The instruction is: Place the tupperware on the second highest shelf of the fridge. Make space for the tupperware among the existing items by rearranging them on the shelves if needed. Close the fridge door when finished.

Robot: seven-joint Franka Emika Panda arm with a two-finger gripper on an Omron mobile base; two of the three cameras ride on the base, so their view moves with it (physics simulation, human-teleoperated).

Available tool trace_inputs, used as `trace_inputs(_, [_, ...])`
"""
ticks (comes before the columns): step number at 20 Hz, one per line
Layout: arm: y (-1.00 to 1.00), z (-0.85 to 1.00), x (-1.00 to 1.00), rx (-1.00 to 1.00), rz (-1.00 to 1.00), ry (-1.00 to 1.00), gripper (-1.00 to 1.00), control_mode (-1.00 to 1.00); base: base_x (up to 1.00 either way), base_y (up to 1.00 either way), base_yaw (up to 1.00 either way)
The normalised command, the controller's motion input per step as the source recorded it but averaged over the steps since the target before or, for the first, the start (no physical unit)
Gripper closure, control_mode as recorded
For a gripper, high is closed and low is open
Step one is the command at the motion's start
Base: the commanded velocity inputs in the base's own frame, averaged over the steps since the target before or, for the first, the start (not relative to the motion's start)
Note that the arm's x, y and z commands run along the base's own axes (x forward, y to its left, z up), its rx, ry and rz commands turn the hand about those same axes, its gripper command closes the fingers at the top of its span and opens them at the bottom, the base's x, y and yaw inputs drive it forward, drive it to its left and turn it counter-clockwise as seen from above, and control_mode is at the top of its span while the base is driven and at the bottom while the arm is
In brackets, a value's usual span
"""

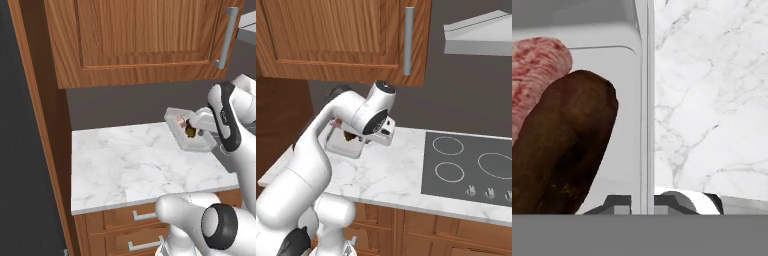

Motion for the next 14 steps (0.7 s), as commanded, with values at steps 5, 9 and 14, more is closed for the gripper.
trace_inputs(5, [0.14, 0.65, -0.68, 0.0, 0.04, -0.06, 1.0, -1.0, 0.0, 0.0, 0.0])
trace_inputs(9, [0.29, 0.6, -0.38, 0.0, 0.02, -0.11, 1.0, -1.0, 0.0, 0.0, 0.0])
trace_inputs(14, [0.06, 0.71, -0.07, -0.01, 0.01, -0.03, 1.0, -1.0, 0.0, 0.0, 0.0])
